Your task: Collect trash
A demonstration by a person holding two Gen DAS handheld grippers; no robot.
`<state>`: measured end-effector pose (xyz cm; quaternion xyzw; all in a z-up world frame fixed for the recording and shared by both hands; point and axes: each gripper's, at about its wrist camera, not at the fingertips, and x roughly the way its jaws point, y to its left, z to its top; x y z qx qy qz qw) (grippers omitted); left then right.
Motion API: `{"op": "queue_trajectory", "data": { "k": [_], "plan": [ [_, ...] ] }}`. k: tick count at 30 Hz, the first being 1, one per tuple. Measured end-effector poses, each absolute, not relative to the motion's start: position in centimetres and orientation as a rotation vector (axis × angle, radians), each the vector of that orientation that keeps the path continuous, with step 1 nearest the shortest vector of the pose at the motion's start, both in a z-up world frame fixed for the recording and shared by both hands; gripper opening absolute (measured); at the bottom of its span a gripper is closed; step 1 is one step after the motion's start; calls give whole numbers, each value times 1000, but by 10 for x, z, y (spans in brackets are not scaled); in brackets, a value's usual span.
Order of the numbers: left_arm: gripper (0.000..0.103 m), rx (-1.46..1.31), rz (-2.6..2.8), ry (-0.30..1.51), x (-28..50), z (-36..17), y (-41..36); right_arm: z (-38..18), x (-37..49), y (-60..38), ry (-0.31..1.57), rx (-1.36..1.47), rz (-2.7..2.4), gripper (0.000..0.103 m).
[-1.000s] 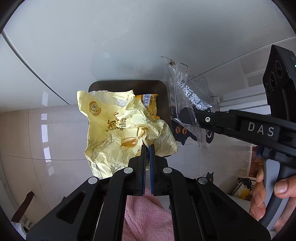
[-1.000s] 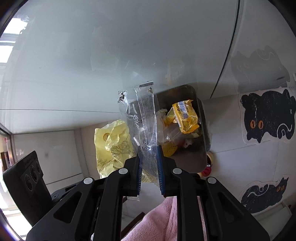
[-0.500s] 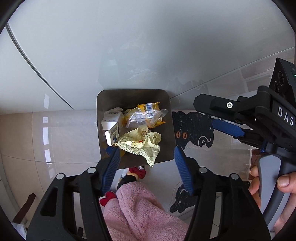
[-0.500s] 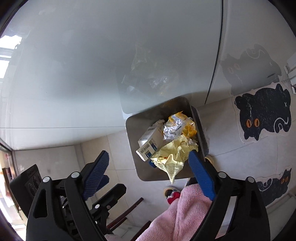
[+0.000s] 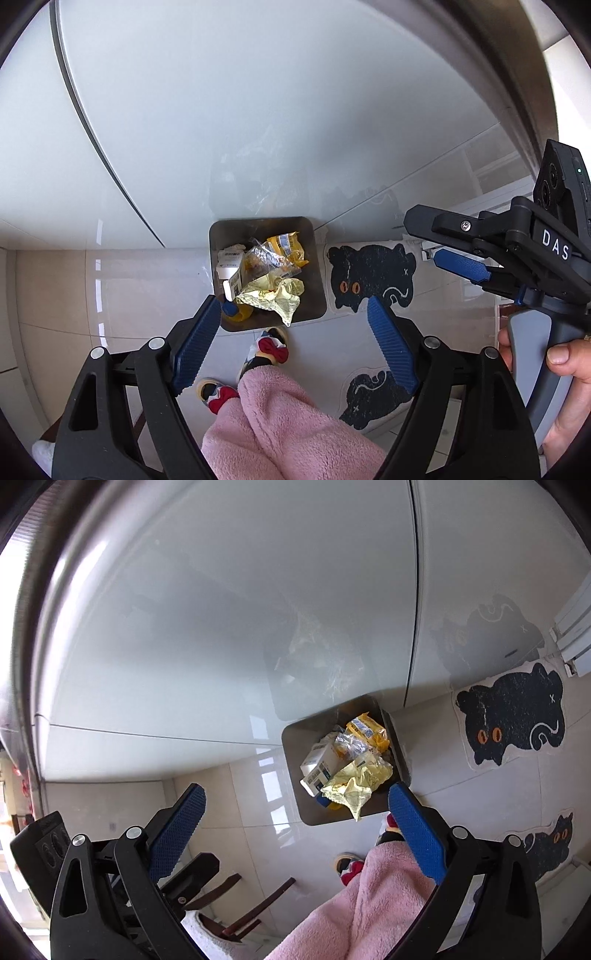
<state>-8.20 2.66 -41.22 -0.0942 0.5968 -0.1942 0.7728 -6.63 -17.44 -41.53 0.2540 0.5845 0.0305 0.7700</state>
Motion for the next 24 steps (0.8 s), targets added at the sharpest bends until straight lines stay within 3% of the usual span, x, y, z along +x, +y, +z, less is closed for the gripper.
{"op": "queue_trajectory", "data": {
  "k": [10, 24],
  "plan": [
    [95, -127, -377, 1080, -94, -284, 39, -290, -81, -167, 1142, 323, 99, 100],
    [95, -42, -320, 812, -99, -139, 38, -145, -90, -180, 889, 195, 66, 100]
  ]
}}
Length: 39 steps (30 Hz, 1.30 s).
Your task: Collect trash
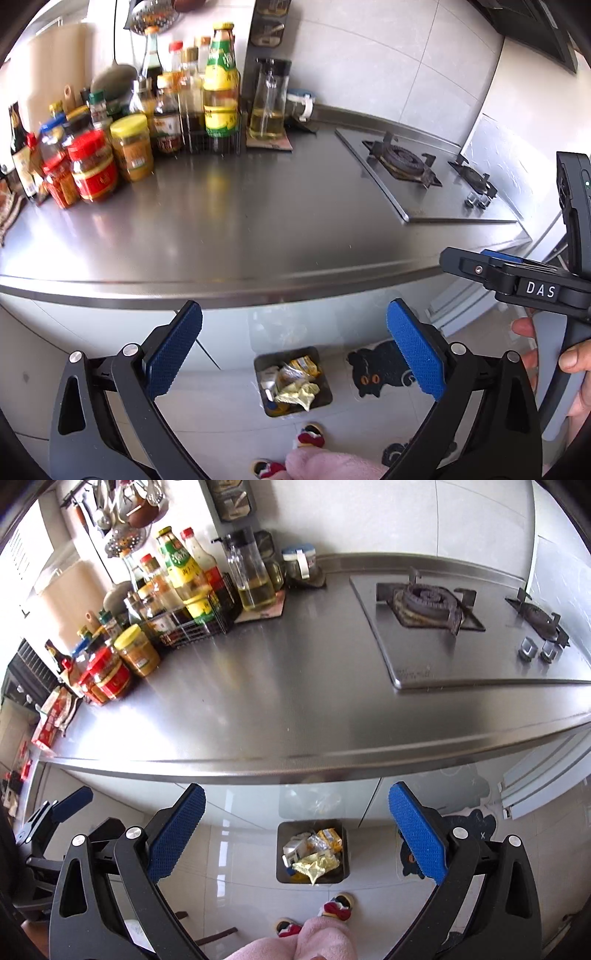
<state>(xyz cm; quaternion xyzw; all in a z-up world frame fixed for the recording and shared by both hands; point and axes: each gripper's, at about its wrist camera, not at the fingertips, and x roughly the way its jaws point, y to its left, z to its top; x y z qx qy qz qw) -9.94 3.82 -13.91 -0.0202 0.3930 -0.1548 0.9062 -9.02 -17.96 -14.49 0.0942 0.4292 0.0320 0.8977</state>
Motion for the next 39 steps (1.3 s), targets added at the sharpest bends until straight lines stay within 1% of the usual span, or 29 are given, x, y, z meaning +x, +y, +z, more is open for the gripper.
{"op": "queue_trajectory", "data": {
  "k": [9, 17, 25, 39],
  "plan": [
    [95, -58, -221, 690, -106, -70, 52, -78, -101, -187, 752, 149, 60, 100],
    [95, -63, -175, 631, -111, -31, 53, -43, -111, -187, 693, 80, 30, 100],
    [95, -69, -160, 637, -108, -23, 48, -33, -116, -191, 673, 72, 0, 100],
    [95, -39, -152, 630, -113, -20, 36, -31, -119, -190, 668, 48, 3, 100]
  ]
}}
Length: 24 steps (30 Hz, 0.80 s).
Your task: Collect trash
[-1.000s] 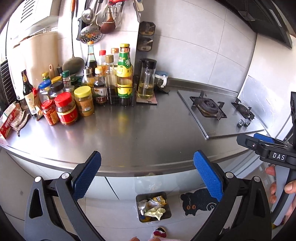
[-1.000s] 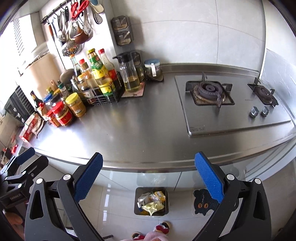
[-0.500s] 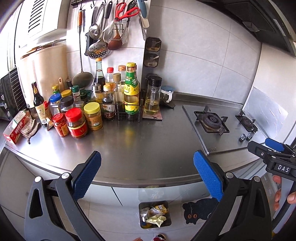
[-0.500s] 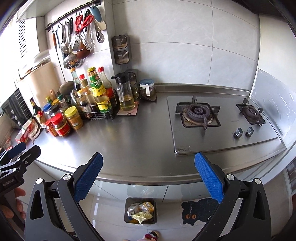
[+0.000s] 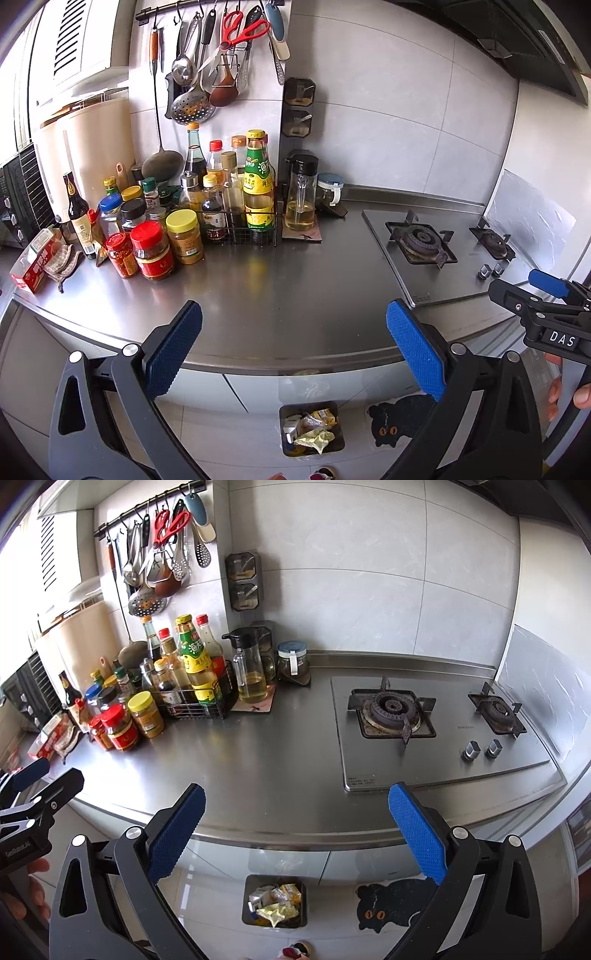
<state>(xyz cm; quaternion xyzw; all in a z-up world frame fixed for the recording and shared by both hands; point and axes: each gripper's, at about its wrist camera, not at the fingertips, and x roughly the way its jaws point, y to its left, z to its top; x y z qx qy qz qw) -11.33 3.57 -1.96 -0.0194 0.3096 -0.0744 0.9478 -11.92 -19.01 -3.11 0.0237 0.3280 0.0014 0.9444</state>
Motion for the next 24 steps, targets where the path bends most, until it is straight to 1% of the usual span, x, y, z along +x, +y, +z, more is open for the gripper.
{"op": "queue_trajectory", "data": {
  "k": [24],
  "plan": [
    [95, -46, -144, 627, -115, -19, 39, -30, -121, -186, 669, 56, 1, 100]
  ]
}}
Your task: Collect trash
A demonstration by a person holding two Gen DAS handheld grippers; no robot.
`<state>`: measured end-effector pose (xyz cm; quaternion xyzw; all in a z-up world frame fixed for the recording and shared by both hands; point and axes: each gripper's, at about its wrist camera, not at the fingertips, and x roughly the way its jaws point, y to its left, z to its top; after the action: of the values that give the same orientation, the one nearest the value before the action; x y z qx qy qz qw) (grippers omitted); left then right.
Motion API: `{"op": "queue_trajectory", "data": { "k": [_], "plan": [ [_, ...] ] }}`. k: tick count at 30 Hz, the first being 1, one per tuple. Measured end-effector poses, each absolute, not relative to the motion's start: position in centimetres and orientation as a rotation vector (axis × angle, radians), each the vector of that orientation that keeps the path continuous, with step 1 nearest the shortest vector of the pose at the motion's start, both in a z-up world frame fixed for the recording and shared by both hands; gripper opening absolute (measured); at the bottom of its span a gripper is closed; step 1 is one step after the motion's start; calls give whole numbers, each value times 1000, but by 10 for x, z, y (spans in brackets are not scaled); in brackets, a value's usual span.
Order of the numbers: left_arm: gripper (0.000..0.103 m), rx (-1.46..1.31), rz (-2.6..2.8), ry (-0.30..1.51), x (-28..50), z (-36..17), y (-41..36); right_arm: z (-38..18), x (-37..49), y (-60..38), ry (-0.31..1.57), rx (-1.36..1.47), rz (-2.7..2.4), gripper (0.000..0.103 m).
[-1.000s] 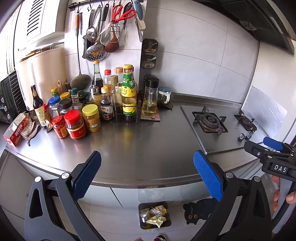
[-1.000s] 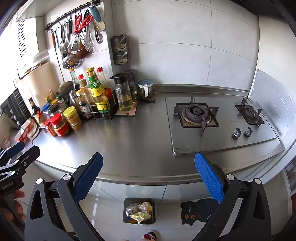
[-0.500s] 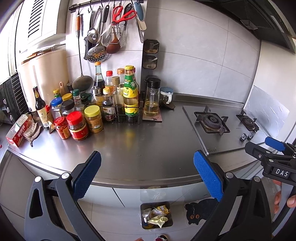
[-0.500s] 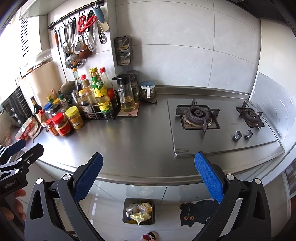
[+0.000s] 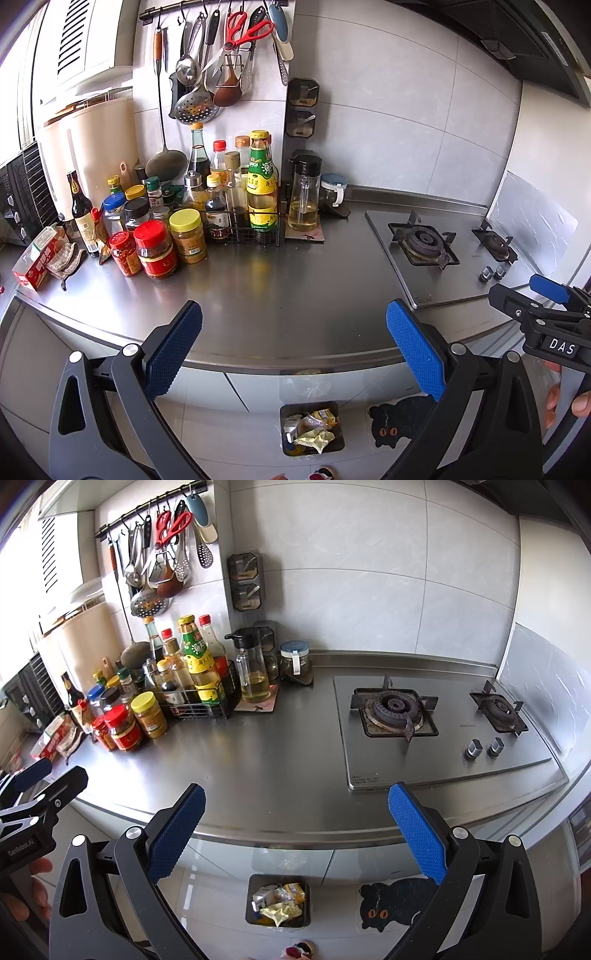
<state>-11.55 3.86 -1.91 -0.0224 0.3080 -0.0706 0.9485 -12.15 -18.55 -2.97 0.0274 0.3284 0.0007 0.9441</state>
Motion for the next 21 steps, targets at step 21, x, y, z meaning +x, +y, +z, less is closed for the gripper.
{"op": "queue_trajectory", "data": {
  "k": [21],
  "plan": [
    [95, -43, -126, 628, -116, -16, 39, -29, -124, -189, 665, 63, 5, 100]
  ]
}}
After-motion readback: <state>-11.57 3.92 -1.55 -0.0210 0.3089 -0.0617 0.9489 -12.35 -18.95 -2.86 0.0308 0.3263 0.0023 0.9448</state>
